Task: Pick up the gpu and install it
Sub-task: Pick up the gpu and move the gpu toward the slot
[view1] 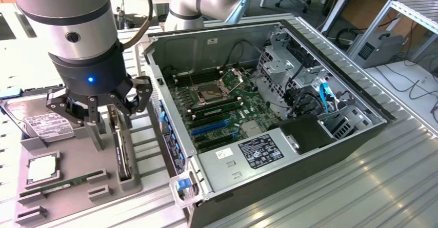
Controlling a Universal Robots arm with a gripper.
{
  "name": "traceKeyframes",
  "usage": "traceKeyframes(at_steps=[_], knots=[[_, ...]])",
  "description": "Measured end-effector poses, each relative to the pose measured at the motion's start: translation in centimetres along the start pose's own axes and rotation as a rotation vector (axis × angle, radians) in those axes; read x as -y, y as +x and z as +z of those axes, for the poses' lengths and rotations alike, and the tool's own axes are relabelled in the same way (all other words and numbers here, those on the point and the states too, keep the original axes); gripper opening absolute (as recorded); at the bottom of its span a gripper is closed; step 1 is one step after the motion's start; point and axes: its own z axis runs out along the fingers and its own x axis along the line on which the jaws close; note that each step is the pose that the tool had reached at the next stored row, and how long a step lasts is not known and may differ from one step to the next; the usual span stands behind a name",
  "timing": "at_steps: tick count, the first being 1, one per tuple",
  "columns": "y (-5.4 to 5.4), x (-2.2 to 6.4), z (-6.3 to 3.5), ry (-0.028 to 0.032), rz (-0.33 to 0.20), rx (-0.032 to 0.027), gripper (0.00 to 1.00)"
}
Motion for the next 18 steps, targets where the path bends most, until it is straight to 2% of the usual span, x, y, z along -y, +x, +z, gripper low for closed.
traceKeyframes(at_steps=[18], knots=[[0.01, 0.02, 0.51, 0.0000, 0.000, 0.0000, 0.48]])
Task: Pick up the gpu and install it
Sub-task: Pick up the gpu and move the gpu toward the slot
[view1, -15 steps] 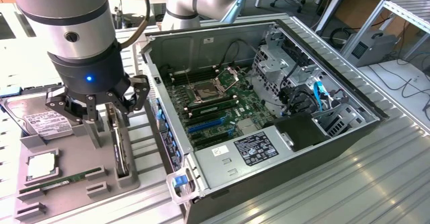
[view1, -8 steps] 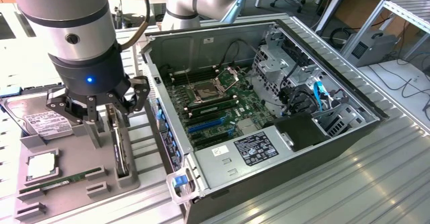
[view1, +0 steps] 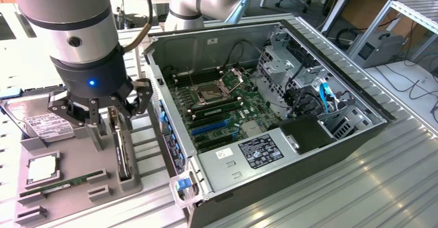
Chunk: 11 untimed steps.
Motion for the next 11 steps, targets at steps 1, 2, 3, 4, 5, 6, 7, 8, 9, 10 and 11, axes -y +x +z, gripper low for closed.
traceKeyframes(at_steps=[1, 2, 3, 4, 5, 6, 7, 8, 9, 10, 11], knots=[[0.00, 0.00, 0.04, 0.0000, 0.000, 0.0000, 0.48], [0.00, 0.00, 0.09, 0.0000, 0.000, 0.0000, 0.48], [0.00, 0.00, 0.11, 0.0000, 0.000, 0.0000, 0.48], [0.00, 0.01, 0.14, 0.0000, 0.000, 0.0000, 0.48], [0.01, 0.01, 0.16, 0.0000, 0.000, 0.0000, 0.48], [0.01, 0.01, 0.19, -0.0001, 0.000, 0.0000, 0.48], [0.01, 0.01, 0.21, 0.0000, 0.000, 0.0000, 0.48], [0.01, 0.01, 0.24, 0.0000, 0.000, 0.0000, 0.48], [0.01, 0.01, 0.26, 0.0000, 0.000, 0.0000, 0.48], [0.01, 0.01, 0.28, 0.0000, 0.000, 0.0000, 0.48], [0.01, 0.01, 0.31, 0.0001, 0.000, 0.0000, 0.48]])
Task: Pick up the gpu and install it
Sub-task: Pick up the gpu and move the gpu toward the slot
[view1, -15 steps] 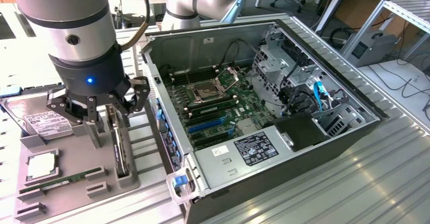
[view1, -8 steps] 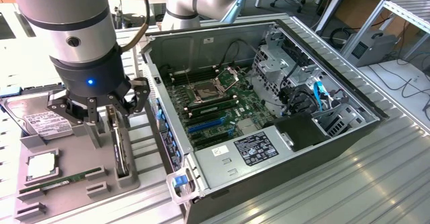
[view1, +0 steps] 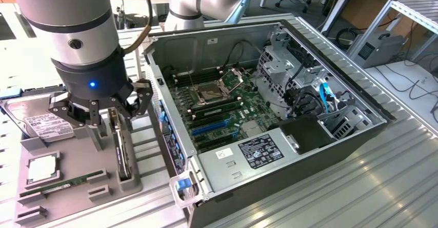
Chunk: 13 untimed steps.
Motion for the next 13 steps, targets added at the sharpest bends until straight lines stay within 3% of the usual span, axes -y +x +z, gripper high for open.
traceKeyframes(at_steps=[13], knots=[[0.01, 0.01, 0.34, 0.0000, 0.000, 0.0000, 0.48]])
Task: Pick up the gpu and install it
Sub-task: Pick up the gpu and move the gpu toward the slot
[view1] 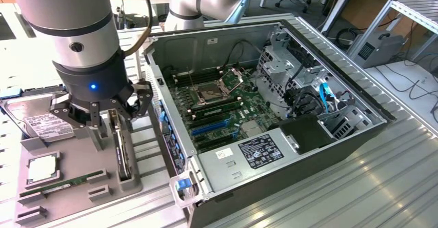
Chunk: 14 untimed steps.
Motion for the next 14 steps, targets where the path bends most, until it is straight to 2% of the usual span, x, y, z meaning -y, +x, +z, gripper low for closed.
traceKeyframes(at_steps=[14], knots=[[0.01, 0.01, 0.31, 0.0000, 0.000, 0.0000, 0.48]])
